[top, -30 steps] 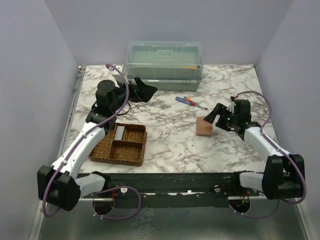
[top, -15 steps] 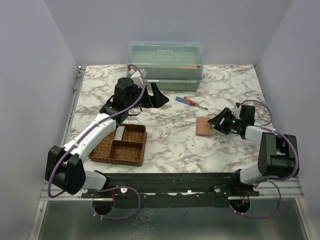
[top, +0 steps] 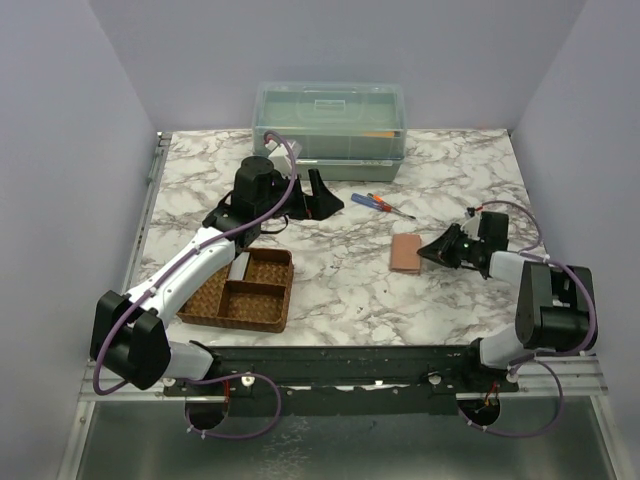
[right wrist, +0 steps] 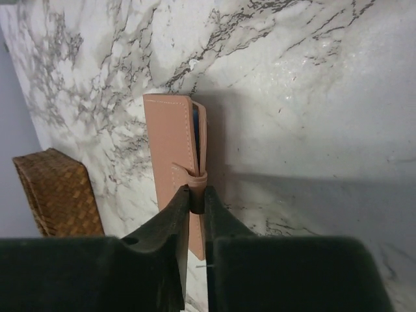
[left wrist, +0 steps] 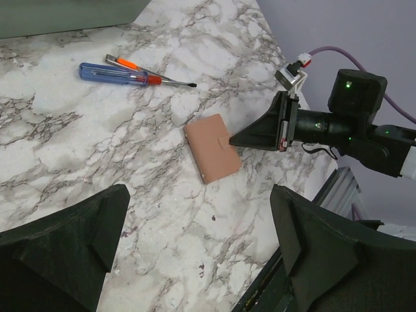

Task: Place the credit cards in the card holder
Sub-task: Turn over the card holder at the center of the board.

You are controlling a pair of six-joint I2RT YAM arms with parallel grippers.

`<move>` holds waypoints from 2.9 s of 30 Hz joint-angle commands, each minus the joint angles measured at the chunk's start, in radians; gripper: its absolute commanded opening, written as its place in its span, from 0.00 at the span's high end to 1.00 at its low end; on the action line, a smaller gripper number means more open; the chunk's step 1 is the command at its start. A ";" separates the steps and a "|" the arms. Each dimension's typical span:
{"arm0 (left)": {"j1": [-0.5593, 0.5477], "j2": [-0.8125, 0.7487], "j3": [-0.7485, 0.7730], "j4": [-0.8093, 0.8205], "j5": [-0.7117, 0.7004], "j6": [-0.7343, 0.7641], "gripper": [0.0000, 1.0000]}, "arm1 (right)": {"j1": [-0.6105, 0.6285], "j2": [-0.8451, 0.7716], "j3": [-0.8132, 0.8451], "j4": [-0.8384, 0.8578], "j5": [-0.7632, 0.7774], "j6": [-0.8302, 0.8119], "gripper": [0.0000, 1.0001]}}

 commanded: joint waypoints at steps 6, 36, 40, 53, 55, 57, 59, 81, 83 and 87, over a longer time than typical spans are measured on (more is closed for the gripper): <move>-0.011 -0.005 0.032 -0.018 0.018 0.013 0.01 | 0.175 -0.193 0.256 -0.465 0.476 -0.162 0.99; -0.018 0.223 0.087 -0.113 -0.004 -0.040 0.28 | 0.458 -0.073 0.162 -0.064 0.178 0.196 0.44; -0.044 0.376 0.122 -0.160 -0.004 -0.068 0.43 | 0.425 -0.003 0.092 0.072 0.108 0.286 0.49; -0.079 0.594 0.179 -0.275 -0.042 -0.153 0.66 | 0.427 0.221 0.000 0.454 -0.009 0.404 0.50; -0.081 0.619 0.185 -0.275 -0.029 -0.165 0.69 | 0.433 0.255 0.010 0.487 -0.008 0.417 0.51; -0.088 0.641 0.193 -0.275 -0.014 -0.171 0.73 | 0.441 0.280 0.022 0.511 -0.008 0.431 0.56; -0.099 0.646 0.198 -0.275 -0.011 -0.174 0.74 | 0.444 0.288 0.024 0.539 -0.009 0.448 0.65; -0.057 0.511 0.295 -0.293 -0.086 -0.038 0.46 | 0.655 0.135 0.628 -1.201 1.210 0.214 1.00; -0.023 0.529 0.313 -0.293 -0.054 -0.044 0.47 | 0.728 0.245 0.771 -1.363 1.279 0.285 1.00; -0.003 0.547 0.318 -0.298 -0.083 -0.005 0.48 | 0.843 0.393 0.990 -1.564 1.304 0.309 1.00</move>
